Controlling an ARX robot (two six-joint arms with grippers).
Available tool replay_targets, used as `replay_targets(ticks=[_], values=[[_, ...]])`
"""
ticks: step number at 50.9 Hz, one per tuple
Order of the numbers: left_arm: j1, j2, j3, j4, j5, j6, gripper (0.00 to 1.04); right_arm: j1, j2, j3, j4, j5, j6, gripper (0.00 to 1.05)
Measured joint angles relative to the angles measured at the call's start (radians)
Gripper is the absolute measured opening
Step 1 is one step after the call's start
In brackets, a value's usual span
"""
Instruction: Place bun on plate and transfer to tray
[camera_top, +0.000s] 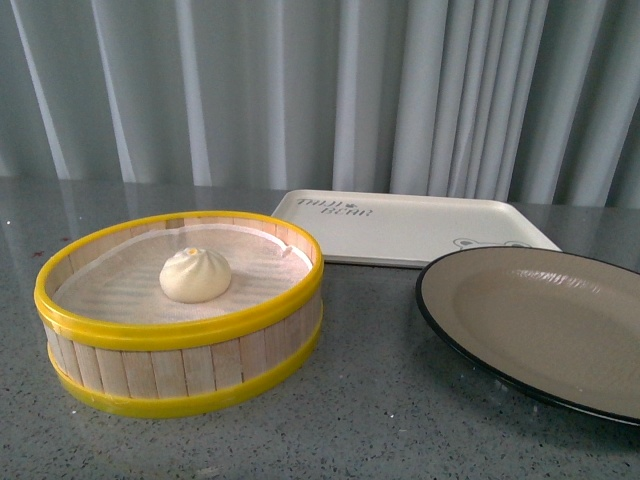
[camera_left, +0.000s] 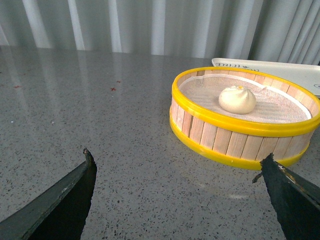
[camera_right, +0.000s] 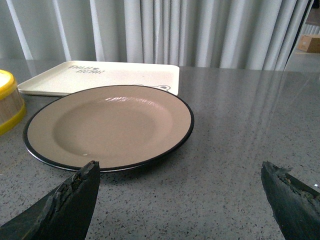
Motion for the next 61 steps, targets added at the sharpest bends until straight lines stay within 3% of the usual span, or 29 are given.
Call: replay_targets(ticks=[41,44,47,54,61], values=[[0.000,0.002,0.001,0.000,0.000,-0.001,0.98,0.000,0.000,0.000,0.000,0.000,0.000,0.96],[0.016,0.069,0.043,-0.123,0.063,-0.106,0.98,0.000,0.000,0.000,0.000,0.000,0.000,0.96],[0.022,0.175,0.083,-0.148,0.105,-0.201,0.98,0.000,0.000,0.000,0.000,0.000,0.000,0.96],[0.019,0.387,0.171,0.021,0.188,-0.348,0.98,0.000,0.000,0.000,0.000,0.000,0.000,0.96],[-0.016,0.663,0.369,0.282,0.238,-0.337,0.98,0.000,-0.001,0.000,0.000,0.000,0.000,0.96]])
